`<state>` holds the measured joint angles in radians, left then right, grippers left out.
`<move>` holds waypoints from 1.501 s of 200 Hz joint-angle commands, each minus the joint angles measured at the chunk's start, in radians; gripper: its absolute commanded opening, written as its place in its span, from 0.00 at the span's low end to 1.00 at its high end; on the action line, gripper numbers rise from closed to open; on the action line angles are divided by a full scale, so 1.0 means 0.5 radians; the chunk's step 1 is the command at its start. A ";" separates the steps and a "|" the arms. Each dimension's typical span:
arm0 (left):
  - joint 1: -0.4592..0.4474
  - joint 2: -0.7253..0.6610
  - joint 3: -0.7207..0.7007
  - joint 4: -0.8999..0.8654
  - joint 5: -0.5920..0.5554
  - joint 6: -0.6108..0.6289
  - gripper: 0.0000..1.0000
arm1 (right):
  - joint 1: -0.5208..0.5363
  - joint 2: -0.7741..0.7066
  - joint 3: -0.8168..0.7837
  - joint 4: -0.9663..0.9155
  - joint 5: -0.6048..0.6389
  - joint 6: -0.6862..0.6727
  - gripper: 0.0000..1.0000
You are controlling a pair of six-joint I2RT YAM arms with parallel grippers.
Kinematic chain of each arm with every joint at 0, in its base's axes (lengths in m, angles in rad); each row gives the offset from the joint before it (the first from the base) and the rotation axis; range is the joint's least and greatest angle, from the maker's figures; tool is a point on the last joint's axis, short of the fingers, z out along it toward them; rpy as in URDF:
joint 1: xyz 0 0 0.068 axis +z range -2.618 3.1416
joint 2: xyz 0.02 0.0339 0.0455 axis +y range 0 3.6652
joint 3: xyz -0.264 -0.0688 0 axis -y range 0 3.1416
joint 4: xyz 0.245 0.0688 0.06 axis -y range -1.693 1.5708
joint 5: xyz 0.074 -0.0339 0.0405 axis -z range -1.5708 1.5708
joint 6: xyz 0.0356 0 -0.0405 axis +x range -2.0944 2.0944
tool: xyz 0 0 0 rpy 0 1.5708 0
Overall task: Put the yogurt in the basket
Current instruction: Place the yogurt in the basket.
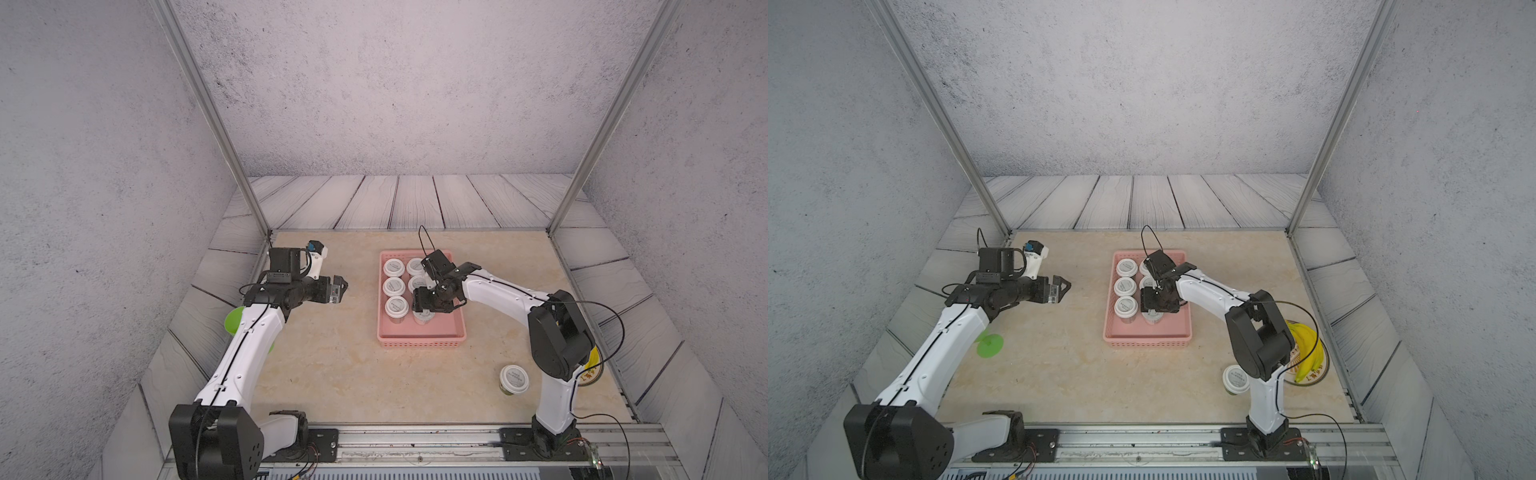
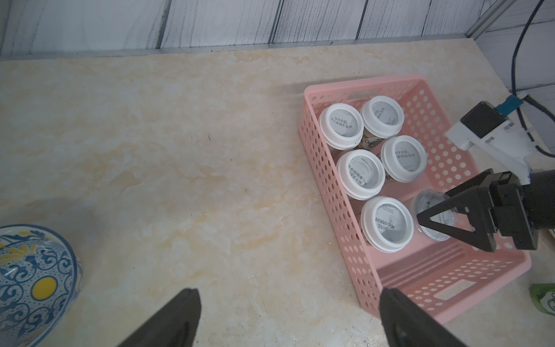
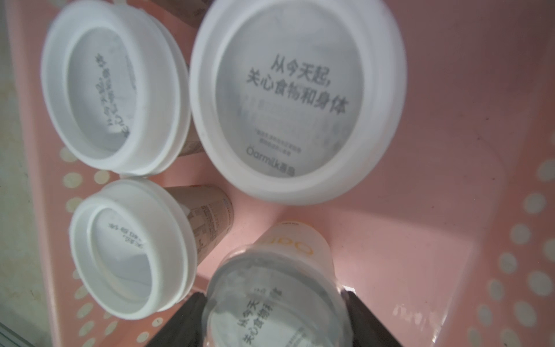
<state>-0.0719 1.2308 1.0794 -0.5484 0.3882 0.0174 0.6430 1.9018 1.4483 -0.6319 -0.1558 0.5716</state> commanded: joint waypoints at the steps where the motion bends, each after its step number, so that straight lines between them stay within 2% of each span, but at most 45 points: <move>1: 0.023 -0.026 -0.017 0.013 0.018 -0.018 0.98 | 0.009 -0.081 0.046 -0.047 0.057 -0.039 0.70; 165: 0.022 -0.003 -0.005 0.006 0.028 -0.025 0.98 | 0.015 0.087 0.016 0.012 -0.045 0.019 0.70; 206: 0.023 -0.009 -0.005 0.005 0.024 -0.025 0.99 | 0.015 0.102 0.028 0.002 -0.038 0.010 0.78; 300: 0.023 -0.035 -0.005 0.002 0.032 -0.025 0.98 | 0.015 -0.170 0.002 -0.170 0.132 -0.035 0.84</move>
<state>-0.0719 1.2308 1.0794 -0.5484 0.3904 0.0101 0.6453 1.9007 1.4502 -0.6601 -0.1410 0.5678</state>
